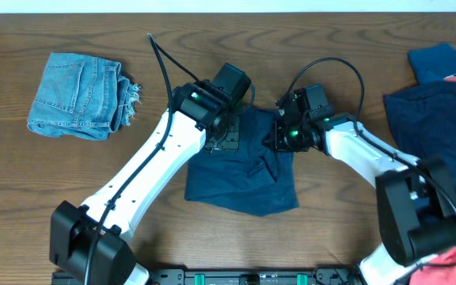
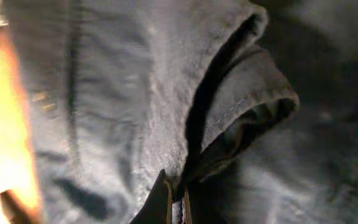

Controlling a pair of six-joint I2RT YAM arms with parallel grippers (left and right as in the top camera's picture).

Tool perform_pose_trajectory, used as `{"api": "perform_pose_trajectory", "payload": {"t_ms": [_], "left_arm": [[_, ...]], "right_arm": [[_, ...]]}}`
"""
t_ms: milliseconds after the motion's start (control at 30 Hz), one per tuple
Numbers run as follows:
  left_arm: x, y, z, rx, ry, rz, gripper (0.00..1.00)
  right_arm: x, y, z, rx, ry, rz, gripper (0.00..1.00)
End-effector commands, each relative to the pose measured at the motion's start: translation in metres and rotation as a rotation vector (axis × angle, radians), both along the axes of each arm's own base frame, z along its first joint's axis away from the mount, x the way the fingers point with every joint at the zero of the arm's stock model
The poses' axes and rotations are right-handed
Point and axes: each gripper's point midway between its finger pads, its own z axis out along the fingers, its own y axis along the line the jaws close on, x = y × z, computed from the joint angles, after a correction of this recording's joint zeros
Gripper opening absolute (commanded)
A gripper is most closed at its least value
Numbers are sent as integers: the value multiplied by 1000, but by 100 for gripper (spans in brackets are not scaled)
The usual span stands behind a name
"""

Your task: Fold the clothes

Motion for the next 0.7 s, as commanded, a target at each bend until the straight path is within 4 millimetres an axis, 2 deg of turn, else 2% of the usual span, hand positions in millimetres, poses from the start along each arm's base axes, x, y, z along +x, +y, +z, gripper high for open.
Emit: {"api": "perform_pose_trajectory", "payload": {"t_ms": [0, 100, 200, 267, 500, 667], "left_arm": [[4, 5, 10, 11, -38, -2, 56], [5, 7, 10, 18, -42, 0, 56], [7, 9, 10, 33, -52, 4, 56], [7, 9, 10, 33, -51, 5, 56], [7, 9, 10, 30, -53, 4, 56], [8, 8, 10, 28, -55, 4, 56]], "right_arm": [[5, 20, 86, 160, -186, 98, 1], [4, 11, 116, 131, -285, 81, 1], [4, -14, 121, 3, -314, -2, 1], [1, -32, 112, -95, -288, -52, 1], [-18, -103, 48, -476, -79, -189, 1], [-26, -144, 27, -603, 54, -355, 1]]}}
